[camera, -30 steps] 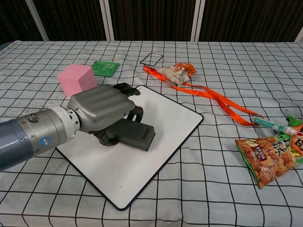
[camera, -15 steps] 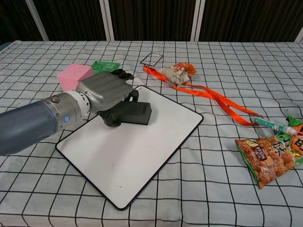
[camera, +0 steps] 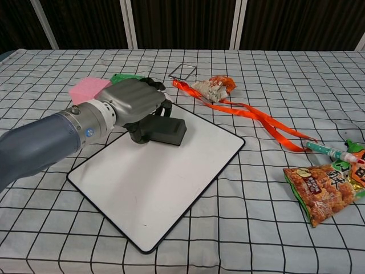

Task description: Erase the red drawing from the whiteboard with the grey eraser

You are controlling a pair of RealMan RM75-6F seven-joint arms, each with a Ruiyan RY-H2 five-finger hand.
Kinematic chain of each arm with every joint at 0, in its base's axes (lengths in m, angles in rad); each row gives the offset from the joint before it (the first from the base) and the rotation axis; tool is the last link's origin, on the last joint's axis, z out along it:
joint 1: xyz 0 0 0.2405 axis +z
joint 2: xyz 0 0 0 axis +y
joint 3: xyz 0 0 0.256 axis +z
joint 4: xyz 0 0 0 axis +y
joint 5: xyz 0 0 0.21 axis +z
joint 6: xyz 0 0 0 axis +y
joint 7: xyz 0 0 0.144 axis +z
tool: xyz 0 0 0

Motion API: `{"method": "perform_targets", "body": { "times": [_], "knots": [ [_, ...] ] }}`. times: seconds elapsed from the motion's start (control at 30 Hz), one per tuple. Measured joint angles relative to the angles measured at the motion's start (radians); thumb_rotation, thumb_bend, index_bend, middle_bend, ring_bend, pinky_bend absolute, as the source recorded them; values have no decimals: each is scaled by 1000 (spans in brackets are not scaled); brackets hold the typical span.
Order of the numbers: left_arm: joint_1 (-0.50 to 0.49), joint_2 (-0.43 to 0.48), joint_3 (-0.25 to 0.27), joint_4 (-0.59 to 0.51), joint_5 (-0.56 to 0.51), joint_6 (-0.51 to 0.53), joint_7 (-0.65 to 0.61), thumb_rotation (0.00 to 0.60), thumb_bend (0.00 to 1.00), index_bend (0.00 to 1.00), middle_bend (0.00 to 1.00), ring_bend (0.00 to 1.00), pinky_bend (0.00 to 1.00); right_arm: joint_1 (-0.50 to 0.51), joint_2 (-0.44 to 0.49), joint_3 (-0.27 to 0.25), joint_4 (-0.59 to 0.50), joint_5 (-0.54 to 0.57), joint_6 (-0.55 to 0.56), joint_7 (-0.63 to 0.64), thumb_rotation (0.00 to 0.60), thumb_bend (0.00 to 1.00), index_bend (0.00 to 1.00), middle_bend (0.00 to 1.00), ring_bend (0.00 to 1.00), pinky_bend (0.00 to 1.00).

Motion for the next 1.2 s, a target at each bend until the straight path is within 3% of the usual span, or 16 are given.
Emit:
{"method": "perform_targets", "body": {
  "times": [0.47, 0.77, 0.93, 1.2],
  "knots": [
    [5, 199, -53, -320, -39, 74, 114, 600, 366, 413, 442, 1, 0, 0, -4, 1, -3, -1, 4, -16, 600, 156, 7, 123, 206, 224],
    [67, 447, -11, -518, -85, 121, 184, 600, 366, 411, 439, 1, 0, 1, -4, 1, -5, 2, 0, -19, 600, 155, 6, 123, 206, 224],
    [118, 545, 42, -526, -101, 114, 128, 600, 366, 411, 439, 1, 0, 2, -5, 1, -7, 1, 0, -24, 600, 155, 7, 123, 206, 224],
    [185, 558, 115, -350, -50, 61, -89, 600, 366, 411, 439, 1, 0, 2, -6, 3, -10, 6, -1, -29, 600, 156, 7, 123, 206, 224]
  ]
}}
